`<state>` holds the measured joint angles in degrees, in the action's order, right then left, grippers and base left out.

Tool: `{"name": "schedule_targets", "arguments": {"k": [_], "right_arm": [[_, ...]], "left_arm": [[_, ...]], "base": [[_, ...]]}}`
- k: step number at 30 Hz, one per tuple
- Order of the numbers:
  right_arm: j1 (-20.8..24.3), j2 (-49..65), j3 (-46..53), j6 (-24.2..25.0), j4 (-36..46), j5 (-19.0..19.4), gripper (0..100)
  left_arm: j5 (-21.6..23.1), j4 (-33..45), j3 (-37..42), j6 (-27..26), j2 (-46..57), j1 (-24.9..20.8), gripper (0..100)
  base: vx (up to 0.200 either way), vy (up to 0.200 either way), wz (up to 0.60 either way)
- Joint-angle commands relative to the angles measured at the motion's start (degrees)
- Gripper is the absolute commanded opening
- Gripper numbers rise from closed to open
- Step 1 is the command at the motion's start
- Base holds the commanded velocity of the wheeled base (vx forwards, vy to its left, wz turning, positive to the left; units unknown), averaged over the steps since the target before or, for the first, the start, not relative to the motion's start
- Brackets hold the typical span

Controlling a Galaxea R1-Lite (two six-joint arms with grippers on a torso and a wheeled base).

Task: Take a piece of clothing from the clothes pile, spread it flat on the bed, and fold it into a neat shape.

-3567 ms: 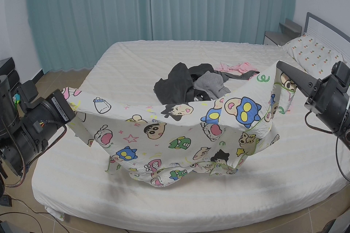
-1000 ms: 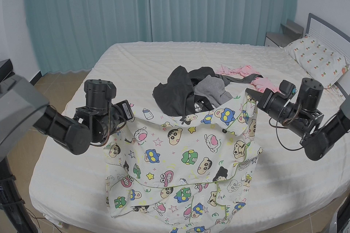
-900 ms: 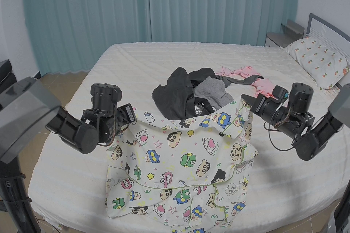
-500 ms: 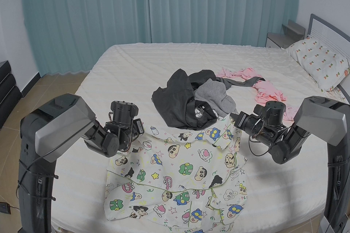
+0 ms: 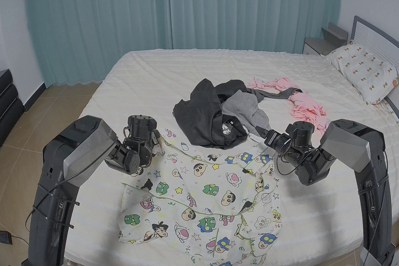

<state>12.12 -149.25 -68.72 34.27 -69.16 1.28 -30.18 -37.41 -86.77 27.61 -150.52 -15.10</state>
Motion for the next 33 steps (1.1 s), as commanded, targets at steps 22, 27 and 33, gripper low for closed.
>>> {"name": "schedule_targets", "arguments": {"k": [22, 27, 33], "right_arm": [[-4.6, 13.4, 30.4, -2.1, -1.0, 13.8, 100], [-4.6, 13.6, 36.4, -7.6, -1.4, 17.6, 100], [-3.8, 13.5, 38.8, -10.6, -1.3, 18.8, 100]], "left_arm": [[16.1, 16.5, -2.1, 1.8, 7.1, 8.8, 100], [28.6, 29.8, -2.3, 3.0, 11.9, 10.8, 100], [35.6, 36.2, -2.3, 3.4, 15.0, 12.6, 100]], "base": [[0.0, 0.0, 0.0], [0.0, 0.0, 0.0], [0.0, 0.0, 0.0]]}}
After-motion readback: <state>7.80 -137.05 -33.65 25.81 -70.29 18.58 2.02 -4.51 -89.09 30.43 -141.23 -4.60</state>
